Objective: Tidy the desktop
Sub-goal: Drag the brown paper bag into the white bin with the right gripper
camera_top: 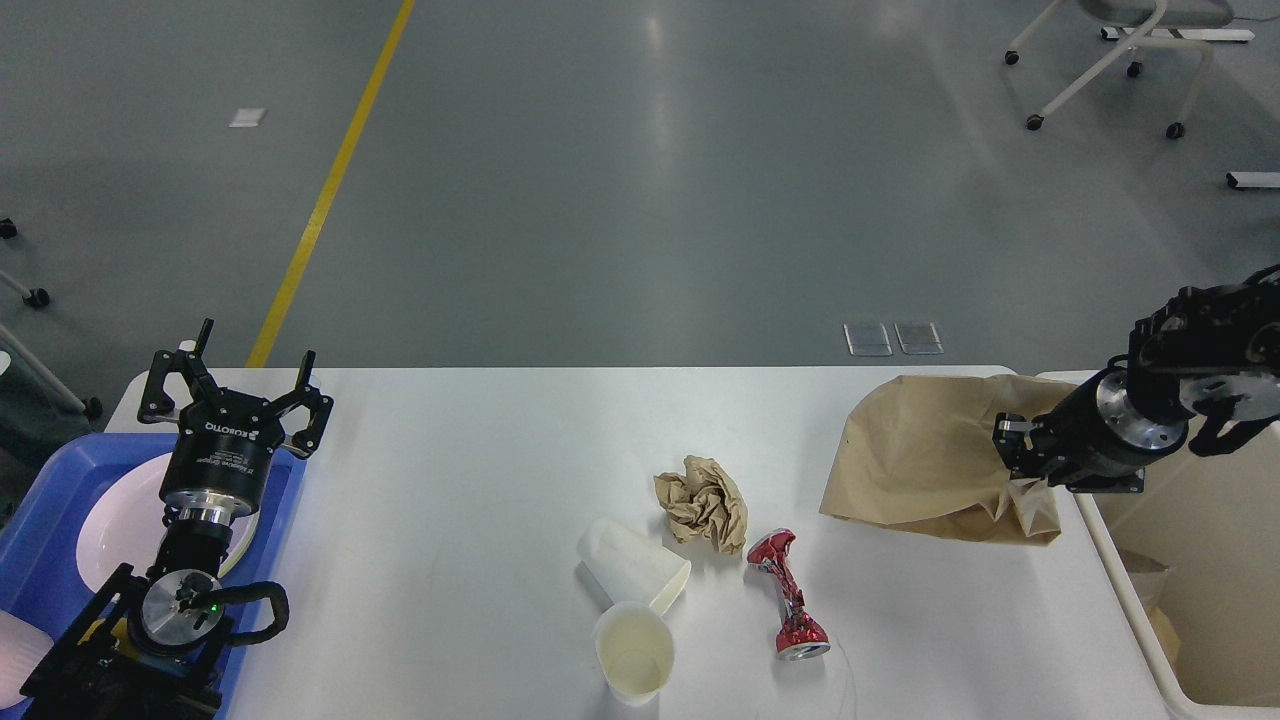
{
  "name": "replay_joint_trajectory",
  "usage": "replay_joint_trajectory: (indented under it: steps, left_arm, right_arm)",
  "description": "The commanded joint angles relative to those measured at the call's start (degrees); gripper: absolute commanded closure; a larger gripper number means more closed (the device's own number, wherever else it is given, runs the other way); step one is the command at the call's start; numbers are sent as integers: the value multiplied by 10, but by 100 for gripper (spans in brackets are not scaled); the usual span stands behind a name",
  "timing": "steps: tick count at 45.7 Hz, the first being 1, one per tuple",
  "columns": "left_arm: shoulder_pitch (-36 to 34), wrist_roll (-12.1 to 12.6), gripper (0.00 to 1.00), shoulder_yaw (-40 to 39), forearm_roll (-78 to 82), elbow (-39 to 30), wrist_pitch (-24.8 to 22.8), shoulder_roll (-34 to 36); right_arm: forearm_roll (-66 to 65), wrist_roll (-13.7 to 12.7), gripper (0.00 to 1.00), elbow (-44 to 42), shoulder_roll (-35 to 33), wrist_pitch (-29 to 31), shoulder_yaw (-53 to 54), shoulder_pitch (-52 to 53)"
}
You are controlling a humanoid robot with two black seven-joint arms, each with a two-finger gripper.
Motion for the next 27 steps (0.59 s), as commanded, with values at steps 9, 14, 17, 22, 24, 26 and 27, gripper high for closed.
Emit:
replay_joint_trajectory:
  steps: [9,14,17,22,24,26,27]
  left_arm:
    - [0,-1,4,0,0,0,0,0]
    - [0,-1,4,0,0,0,0,0]
    - [0,0,4,0,0,0,0,0]
    - [0,0,4,0,0,0,0,0]
    - [0,-1,4,0,0,0,0,1]
    - [0,-1,4,0,0,0,0,0]
    - [0,0,4,0,0,0,0,0]
  right_arm:
    - [39,-33,100,193,1,27,-106,248]
    - [46,-60,100,239,-2,28,-108,294]
    - [46,-62,100,254,-3,28,-107,307]
    - [46,-62,100,254,-3,21,-109,307]
    - [47,-61,100,253,-5,19,-115,306]
    - [53,-61,100,251,-10,13,-128,305]
    - [55,-61,100,249,-14,6,-134,305]
